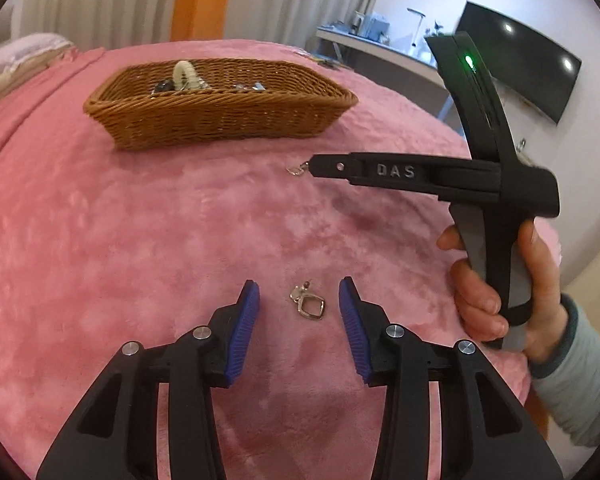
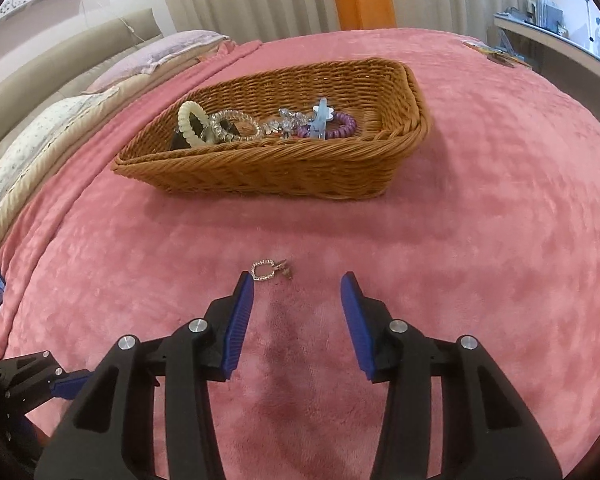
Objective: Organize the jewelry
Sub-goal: 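Grasp the small silver ring charm with the left tool while the right grasps another charm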
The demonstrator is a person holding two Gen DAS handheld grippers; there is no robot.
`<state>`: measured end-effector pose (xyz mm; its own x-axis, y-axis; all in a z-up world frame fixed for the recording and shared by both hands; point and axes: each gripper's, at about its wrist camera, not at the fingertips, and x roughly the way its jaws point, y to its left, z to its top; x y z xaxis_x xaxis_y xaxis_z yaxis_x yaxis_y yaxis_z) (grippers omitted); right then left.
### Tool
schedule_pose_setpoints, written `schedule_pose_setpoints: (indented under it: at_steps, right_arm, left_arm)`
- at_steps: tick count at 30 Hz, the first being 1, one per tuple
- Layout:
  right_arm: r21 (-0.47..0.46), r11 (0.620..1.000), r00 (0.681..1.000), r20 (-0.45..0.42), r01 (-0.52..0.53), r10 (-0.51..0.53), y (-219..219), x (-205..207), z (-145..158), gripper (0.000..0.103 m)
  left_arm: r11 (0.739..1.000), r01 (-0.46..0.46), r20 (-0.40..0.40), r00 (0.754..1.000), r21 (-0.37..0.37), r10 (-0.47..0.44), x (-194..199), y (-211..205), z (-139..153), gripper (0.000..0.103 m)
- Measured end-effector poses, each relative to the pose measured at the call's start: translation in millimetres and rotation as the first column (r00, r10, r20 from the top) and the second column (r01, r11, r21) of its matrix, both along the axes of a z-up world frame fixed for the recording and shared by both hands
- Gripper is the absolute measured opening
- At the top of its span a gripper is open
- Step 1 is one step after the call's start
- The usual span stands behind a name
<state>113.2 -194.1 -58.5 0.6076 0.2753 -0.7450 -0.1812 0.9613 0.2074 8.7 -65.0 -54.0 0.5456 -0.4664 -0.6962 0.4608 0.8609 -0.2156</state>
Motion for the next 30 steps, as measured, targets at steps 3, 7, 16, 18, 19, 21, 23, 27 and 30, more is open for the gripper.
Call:
schedule_pose_setpoints:
  at_steps: [3,7,16,18,19,21,23,27,30]
  right_arm:
    - [-0.026,1.000,1.000,-0.001,-0.003,0.003,3,-1,-1,0.042]
    - [-0.068,0.998,1.000,0.003,-0.012,0.012,11,-2,-3,0.042]
    - [-0.095,0.995,1.000,0.003,-0.026,0.026,16,-4,-4,0.042]
    - [-0.087,0.996,1.000,-0.004,-0.021,0.021,13,-3,-5,0.042]
    - [-0.086,0.996,1.000,-0.008,-0.019,0.018,13,-2,-5,0.042]
    - [-0.093,0.995,1.000,-0.012,-0.023,0.022,15,-1,-5,0.042]
    - [-0.107,0.994,0.999,-0.025,-0.032,0.030,19,2,-5,0.042]
    - [-0.154,0.987,0.999,-0.040,-0.041,0.035,28,16,-4,0.042]
    - [-0.198,0.978,0.998,-0.043,-0.063,0.056,38,25,-7,0.042]
  left_arm:
    - [1.000,0.001,-0.003,1.000,0.024,-0.001,1,-4,-4,0.040]
    - [0.997,0.019,0.016,1.000,0.073,-0.021,-5,-12,-3,0.038]
    - [0.992,0.026,0.048,0.998,0.121,-0.032,-11,-21,-6,0.018]
    - [0.993,0.002,0.054,0.998,0.115,-0.008,-10,-18,-6,0.018]
    - [0.994,-0.011,0.056,0.998,0.108,0.005,-10,-15,-5,0.018]
    - [0.995,-0.052,0.054,0.997,0.083,0.048,-6,-8,-4,0.018]
    - [0.994,-0.095,0.043,0.995,0.048,0.093,-2,2,-3,0.018]
    - [0.993,-0.114,0.013,0.993,-0.009,0.114,3,13,-4,0.018]
    - [0.994,-0.109,0.017,0.994,-0.001,0.109,3,10,-4,0.018]
